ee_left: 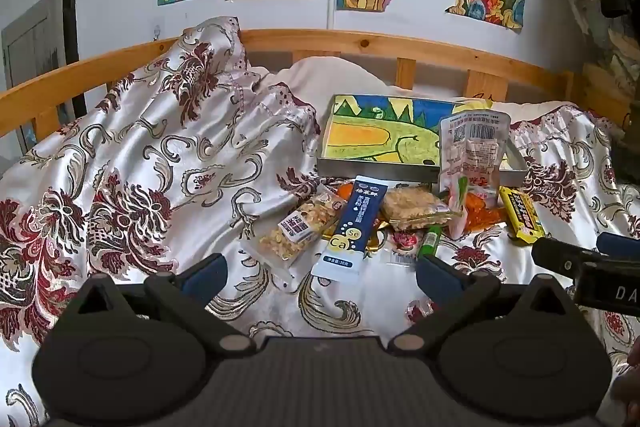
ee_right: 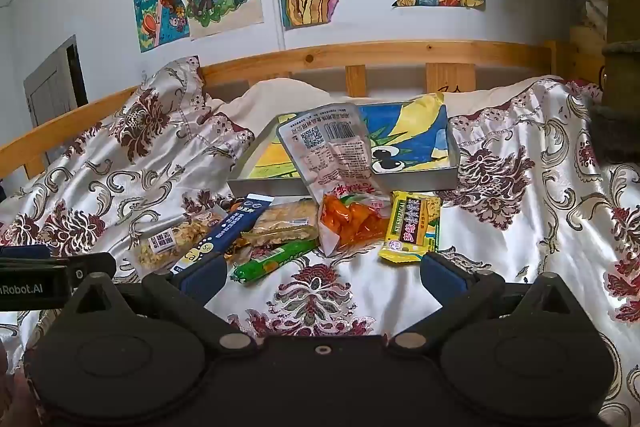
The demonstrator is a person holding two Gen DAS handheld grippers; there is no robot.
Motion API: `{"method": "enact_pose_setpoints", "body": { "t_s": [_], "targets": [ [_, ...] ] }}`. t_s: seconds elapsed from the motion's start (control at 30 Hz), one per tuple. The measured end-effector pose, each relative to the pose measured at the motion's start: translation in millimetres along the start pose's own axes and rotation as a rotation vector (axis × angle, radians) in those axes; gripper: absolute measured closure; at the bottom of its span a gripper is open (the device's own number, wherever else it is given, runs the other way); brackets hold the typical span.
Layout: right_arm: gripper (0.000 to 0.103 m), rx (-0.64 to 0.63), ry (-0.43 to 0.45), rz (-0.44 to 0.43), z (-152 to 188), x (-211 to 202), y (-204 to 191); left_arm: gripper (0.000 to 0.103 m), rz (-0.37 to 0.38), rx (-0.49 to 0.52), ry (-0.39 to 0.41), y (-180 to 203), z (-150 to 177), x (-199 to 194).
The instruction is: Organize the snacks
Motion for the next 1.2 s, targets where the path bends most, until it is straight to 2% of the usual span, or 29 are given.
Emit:
{"method": "enact_pose_setpoints", "body": {
  "t_s": [1.2],
  "targets": [
    [0.001, 0.001, 0.007, 0.021, 1, 1, 1, 0.001, -0.002, -0.016, -0.032, -5, 8, 5]
  ]
}}
Point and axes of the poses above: each gripper's, at about its wrist camera, not at the fingertips, and x roughly the way its jaws point, y to its right, z to its underside, the point moved 3 cm from there along x, roughly the way its jaws point, and after that the axes turned 7 degrees about x, right-handed, at the moved point
